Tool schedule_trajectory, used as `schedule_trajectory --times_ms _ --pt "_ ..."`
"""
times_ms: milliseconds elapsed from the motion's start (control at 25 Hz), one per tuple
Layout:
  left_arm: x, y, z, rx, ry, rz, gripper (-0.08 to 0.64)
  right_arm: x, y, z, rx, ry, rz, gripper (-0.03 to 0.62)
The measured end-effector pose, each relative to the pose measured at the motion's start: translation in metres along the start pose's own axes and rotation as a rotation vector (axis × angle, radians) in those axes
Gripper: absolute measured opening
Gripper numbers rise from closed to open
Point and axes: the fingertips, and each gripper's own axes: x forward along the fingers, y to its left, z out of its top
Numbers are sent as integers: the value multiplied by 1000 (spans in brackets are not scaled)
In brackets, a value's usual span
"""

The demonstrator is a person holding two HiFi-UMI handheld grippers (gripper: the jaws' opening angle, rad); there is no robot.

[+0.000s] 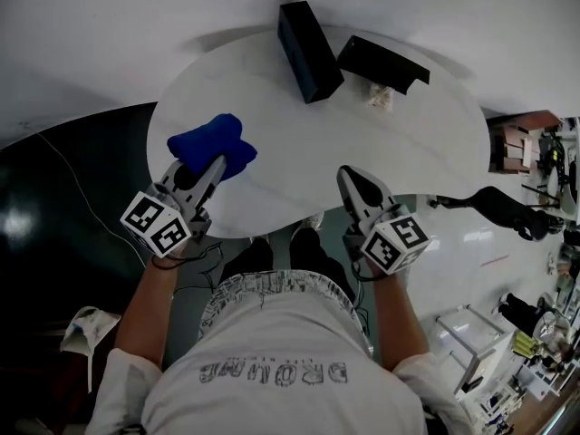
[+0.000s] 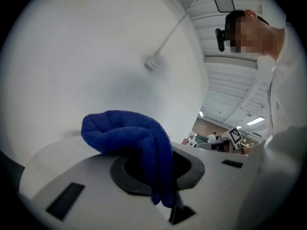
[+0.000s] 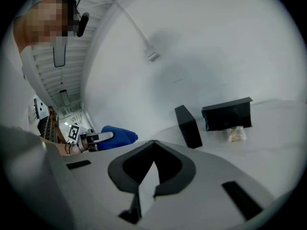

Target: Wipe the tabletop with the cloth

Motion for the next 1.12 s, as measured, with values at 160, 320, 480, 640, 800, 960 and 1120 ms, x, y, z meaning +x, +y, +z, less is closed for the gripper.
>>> schedule_trajectory --times_ms 160,320,480,640,800,960,1120 --pt "17 17 -7 -2 25 51 69 10 -16 5 -3 32 22 8" --pt "31 38 -18 5 45 98 69 21 -34 4 -9 68 36 8" --pt "37 59 -28 24 93 158 69 32 -44 5 0 108 52 8" --pt "43 87 -45 101 184 233 69 42 -62 -9 24 105 65 8" --pt "49 117 -59 200 292 325 69 52 -71 -19 32 134 75 8" --pt "57 141 -80 199 359 369 69 58 -81 -29 43 161 78 8" --pt "69 153 -102 187 413 377 69 61 -90 -40 56 181 75 8"
